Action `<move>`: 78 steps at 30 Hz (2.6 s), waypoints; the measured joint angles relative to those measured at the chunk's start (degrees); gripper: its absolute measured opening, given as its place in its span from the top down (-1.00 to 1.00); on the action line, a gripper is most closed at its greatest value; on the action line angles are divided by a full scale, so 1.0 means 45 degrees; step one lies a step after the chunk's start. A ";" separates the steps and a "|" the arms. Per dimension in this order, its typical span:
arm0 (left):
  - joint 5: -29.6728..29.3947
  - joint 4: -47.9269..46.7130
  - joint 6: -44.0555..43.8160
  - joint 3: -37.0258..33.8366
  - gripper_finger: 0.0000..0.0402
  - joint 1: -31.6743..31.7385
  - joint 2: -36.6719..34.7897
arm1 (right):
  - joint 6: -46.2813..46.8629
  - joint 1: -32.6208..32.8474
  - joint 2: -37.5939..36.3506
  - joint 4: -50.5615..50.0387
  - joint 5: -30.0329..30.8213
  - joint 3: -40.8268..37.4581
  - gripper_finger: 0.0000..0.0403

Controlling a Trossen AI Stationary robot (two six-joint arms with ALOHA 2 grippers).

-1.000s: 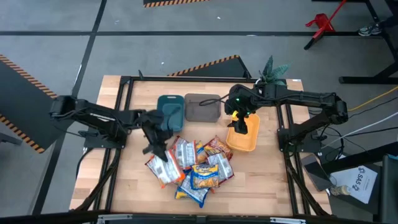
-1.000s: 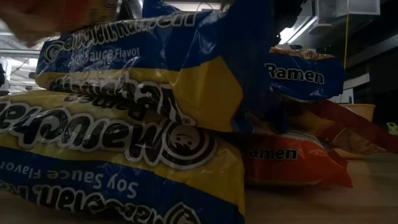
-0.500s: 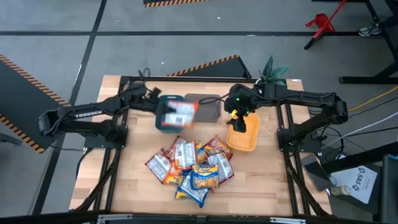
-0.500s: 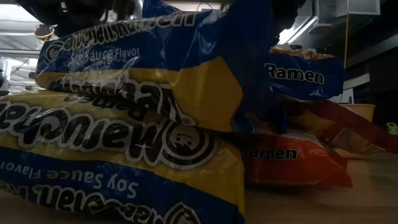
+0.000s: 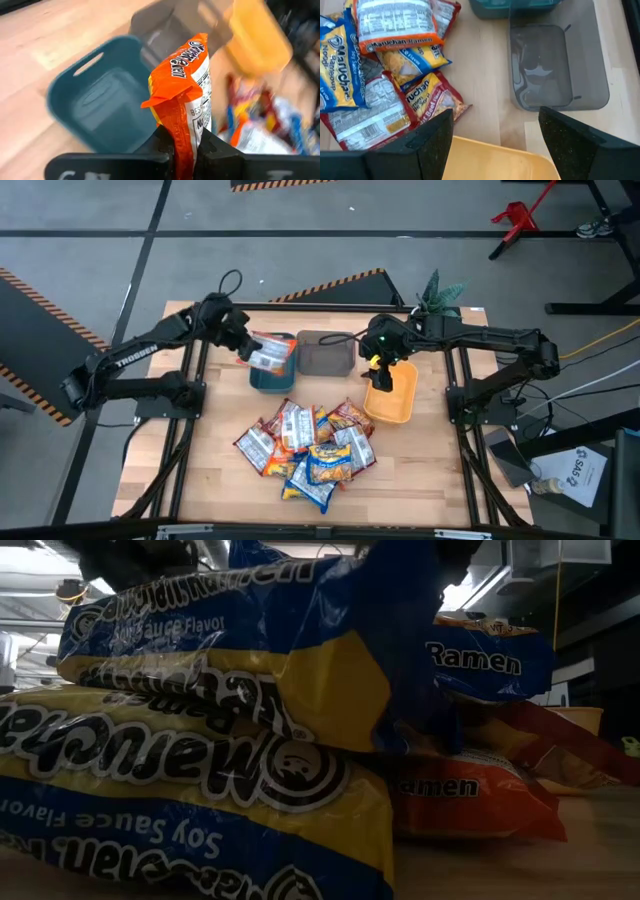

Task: Sort Maruchan noodles
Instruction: Put the orange noodle pack into the blue bin

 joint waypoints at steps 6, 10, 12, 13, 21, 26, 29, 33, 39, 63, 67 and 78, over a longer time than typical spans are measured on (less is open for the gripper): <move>0.0304 -0.1858 0.3111 0.1812 0.96 0.0107 0.1463 | 0.0000 0.0000 0.0000 0.0561 0.0001 0.0000 -0.39; 0.0548 -0.3659 0.5273 0.3413 0.96 0.0112 0.3063 | -0.0001 0.0000 0.0000 0.0607 0.0001 0.0000 -0.39; 0.0688 -0.4757 0.6341 0.4169 0.96 0.0235 0.3831 | 0.0000 0.0000 0.0000 0.0612 0.0002 0.0000 -0.39; 0.0758 -0.5143 0.6910 0.4535 0.96 0.0302 0.4166 | 0.0000 0.0000 0.0000 0.0612 0.0010 0.0000 -0.39; 0.0849 -0.6352 0.9988 0.6598 0.96 0.0496 0.6820 | 0.0000 0.0000 0.0000 0.0612 0.0296 0.0000 -0.39; -0.0548 -0.6793 1.0937 0.7669 0.96 0.0457 0.8023 | 0.0267 0.0000 0.0000 0.0607 0.0296 0.0000 -0.39; -0.1737 -0.7184 1.1295 0.8093 0.96 0.0457 0.8404 | 0.0287 0.0000 0.0000 0.0612 0.0296 0.0000 -0.39; -0.2403 -0.7094 1.1626 0.8218 0.96 0.0452 0.8454 | 0.0291 0.0001 0.0000 0.0611 0.0350 0.0000 -0.39; -0.3460 -0.6354 1.1557 0.8213 0.96 0.0047 0.8469 | 0.0291 0.0000 0.0000 0.0607 0.0423 0.0000 -0.39; -0.1736 -0.7211 1.1952 0.7570 0.96 -0.1673 0.8469 | 0.0291 0.0003 0.0000 0.0602 0.0432 0.0000 -0.39; -0.1144 -0.7157 1.1960 0.7003 0.96 -0.2039 0.8469 | 0.0291 0.0005 0.0000 0.0602 0.0432 0.0000 -0.39; -0.0906 -0.5851 1.2183 0.5933 0.96 -0.2193 0.8469 | 0.0291 0.0000 0.0000 0.0604 0.0432 0.0000 -0.39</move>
